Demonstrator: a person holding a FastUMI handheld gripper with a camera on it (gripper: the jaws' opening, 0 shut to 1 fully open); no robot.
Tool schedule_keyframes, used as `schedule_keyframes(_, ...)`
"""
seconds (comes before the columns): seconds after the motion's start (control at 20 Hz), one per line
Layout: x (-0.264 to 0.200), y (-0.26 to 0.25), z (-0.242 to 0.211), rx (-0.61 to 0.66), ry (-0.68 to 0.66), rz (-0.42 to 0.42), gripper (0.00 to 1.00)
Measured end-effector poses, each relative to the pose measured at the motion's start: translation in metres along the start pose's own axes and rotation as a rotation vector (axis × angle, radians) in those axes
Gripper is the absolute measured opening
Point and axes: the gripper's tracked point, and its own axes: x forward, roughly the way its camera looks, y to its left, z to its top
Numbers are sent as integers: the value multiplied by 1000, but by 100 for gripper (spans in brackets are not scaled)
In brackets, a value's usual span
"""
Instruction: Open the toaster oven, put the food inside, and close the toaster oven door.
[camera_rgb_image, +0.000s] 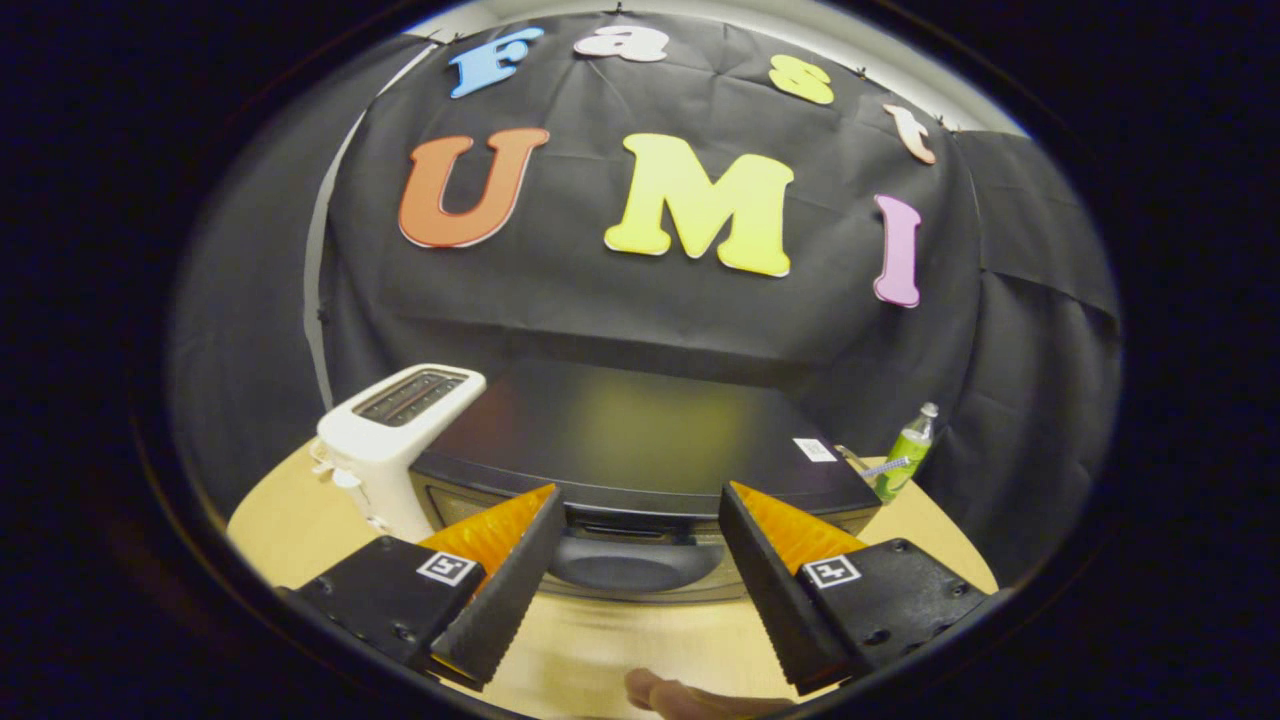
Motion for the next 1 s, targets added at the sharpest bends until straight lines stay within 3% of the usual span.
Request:
schedule_keyframes(0.15,13,5,-12,144,17,99,100)
schedule_keyframes(0.5,-6,3,-27,142,103,184,100)
schedule_keyframes(1.0,-48,2,-69,94,95,135,100)
